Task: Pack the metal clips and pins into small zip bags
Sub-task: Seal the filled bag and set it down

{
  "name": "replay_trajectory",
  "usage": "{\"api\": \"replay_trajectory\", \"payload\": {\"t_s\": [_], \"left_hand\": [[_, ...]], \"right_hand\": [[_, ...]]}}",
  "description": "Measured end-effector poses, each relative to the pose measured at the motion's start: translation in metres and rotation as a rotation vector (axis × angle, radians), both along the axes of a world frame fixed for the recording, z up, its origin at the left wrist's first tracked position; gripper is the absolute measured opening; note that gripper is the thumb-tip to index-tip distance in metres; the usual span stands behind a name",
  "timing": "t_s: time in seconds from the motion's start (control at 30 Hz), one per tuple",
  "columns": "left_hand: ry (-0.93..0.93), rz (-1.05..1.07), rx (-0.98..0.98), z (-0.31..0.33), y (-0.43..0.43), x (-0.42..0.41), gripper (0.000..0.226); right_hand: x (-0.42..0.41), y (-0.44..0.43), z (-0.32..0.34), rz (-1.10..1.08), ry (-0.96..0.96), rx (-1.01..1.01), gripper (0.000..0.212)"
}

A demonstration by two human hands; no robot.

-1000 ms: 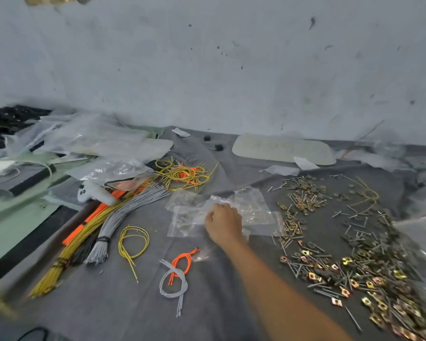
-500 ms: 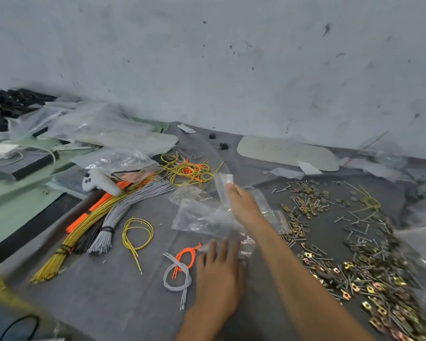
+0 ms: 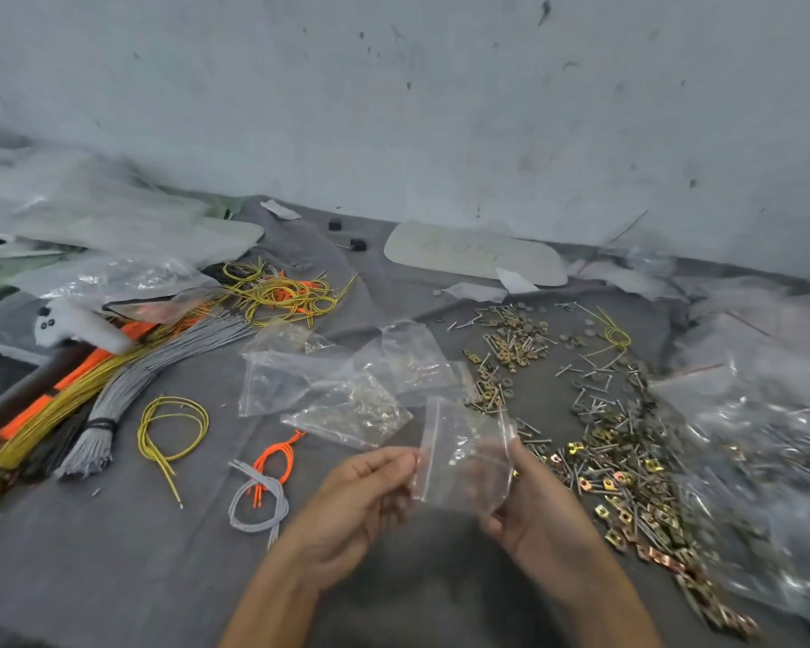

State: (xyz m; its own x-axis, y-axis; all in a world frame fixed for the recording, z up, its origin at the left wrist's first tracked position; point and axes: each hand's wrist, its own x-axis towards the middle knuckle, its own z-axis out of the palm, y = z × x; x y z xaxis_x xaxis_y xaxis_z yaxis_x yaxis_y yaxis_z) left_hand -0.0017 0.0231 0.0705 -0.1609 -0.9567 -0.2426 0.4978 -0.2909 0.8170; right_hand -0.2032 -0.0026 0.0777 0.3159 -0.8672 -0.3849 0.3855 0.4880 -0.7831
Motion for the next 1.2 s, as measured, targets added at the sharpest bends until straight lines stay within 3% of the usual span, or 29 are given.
{"api": "replay_trajectory", "payload": {"t_s": [0.1,0.17,0.3,0.37,0.43,0.53,0.63,0.7,0.8,0.9,1.0,1.1,1.2], "left_hand": [[-0.113,0.03,-0.024,-0.001,0.004,-0.002,0.02],[-0.153,0.051,-0.018,0.002,0.005,-0.007,0.026],[0.008,0.004,0.088,0.004,0.008,-0.019,0.044],[-0.007,-0.012,0.089,0.004,0.012,-0.021,0.033],[-0.137,0.042,0.049,0.005,0.016,-0.021,0.016],[-0.504,0.189,-0.08,0.006,0.016,-0.023,0.013],[-0.676,0.269,-0.198,0.01,0.015,-0.031,0.016],[-0.73,0.251,-0.243,0.012,0.016,-0.037,0.019],[-0.811,0.25,-0.264,0.013,0.019,-0.04,0.024],[-0.817,0.26,-0.271,0.015,0.022,-0.039,0.009],[-0.891,0.248,-0.323,0.015,0.025,-0.033,0.018],[-0.853,0.098,-0.354,0.019,0.028,-0.028,0.012],[-0.799,-0.01,-0.367,0.02,0.03,-0.025,0.021]], "right_hand": [[-0.011,0.001,-0.006,-0.06,0.088,-0.018,0.047],[-0.012,0.002,-0.01,-0.128,0.124,-0.049,0.044],[-0.01,0.007,-0.016,-0.13,0.177,-0.075,0.037],[-0.01,0.009,-0.015,-0.177,0.199,-0.086,0.035],[-0.014,0.01,-0.016,-0.351,0.307,-0.114,0.024],[-0.012,0.023,-0.012,-0.591,0.529,-0.32,0.013],[0.012,0.04,-0.001,-0.303,0.521,-0.501,0.007],[0.026,0.046,0.003,-0.183,0.624,-0.566,0.012],[0.033,0.048,0.011,-0.225,0.734,-0.624,0.015],[0.034,0.049,0.016,-0.233,0.756,-0.649,0.011],[0.032,0.047,0.018,-0.242,0.715,-0.634,0.013],[0.03,0.045,0.021,-0.237,0.587,-0.566,0.019],[0.027,0.043,0.021,-0.233,0.514,-0.518,0.018]]}}
